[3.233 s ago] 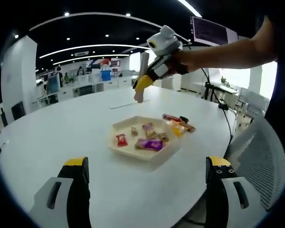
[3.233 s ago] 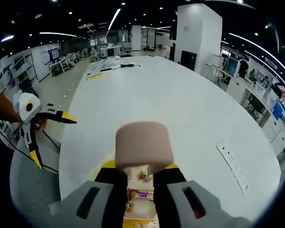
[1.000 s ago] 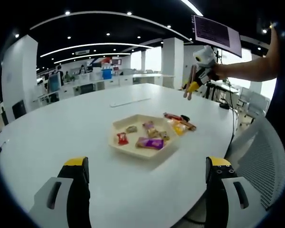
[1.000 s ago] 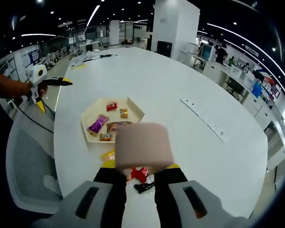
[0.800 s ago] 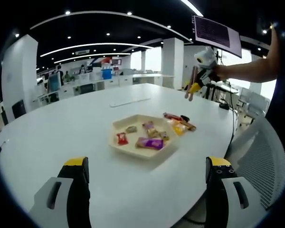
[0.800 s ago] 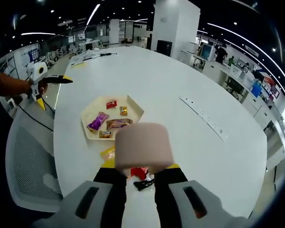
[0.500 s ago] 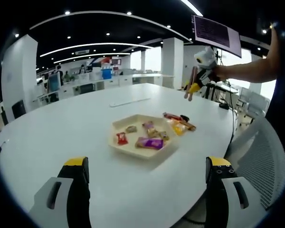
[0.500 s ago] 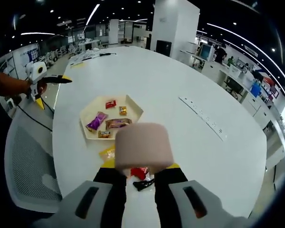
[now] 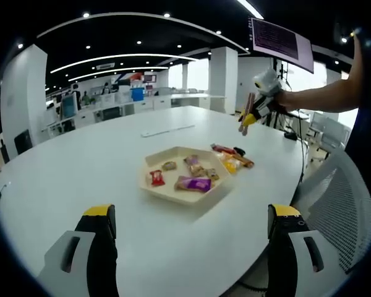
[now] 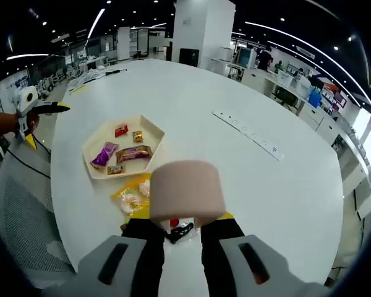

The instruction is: Place the target food into the container with the food tongs after gripping and lifting it, then release it inside without dropping or visibly crushing the food.

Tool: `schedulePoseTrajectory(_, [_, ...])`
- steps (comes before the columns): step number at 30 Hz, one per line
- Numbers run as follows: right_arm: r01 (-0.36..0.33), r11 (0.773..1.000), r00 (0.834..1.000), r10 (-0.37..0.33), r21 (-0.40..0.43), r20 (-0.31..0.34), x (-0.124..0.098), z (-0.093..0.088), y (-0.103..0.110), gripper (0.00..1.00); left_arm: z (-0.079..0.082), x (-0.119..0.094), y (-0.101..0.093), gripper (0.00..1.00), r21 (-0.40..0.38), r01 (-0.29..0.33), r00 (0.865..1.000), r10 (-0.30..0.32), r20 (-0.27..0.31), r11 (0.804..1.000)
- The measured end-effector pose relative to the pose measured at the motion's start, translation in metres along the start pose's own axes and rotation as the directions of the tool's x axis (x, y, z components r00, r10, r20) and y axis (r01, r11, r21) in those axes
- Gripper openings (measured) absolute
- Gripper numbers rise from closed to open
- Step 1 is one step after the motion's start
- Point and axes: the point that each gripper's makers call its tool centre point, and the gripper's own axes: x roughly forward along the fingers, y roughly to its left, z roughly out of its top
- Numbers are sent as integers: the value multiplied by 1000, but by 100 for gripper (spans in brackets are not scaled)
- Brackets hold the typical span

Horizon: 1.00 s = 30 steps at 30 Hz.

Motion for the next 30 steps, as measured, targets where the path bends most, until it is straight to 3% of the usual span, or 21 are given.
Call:
schedulePoseTrajectory(14, [30,991,999,-26,132,-29,23,-19,-3,21,-1,0,2,99,-7,-3,1000,3,-2,1000])
schedulePoseTrajectory(30, [72,976,995,-56,203,-86,38,-31,-1,22,-1,0,1,99,-7,-2,1000,2,-5,1000])
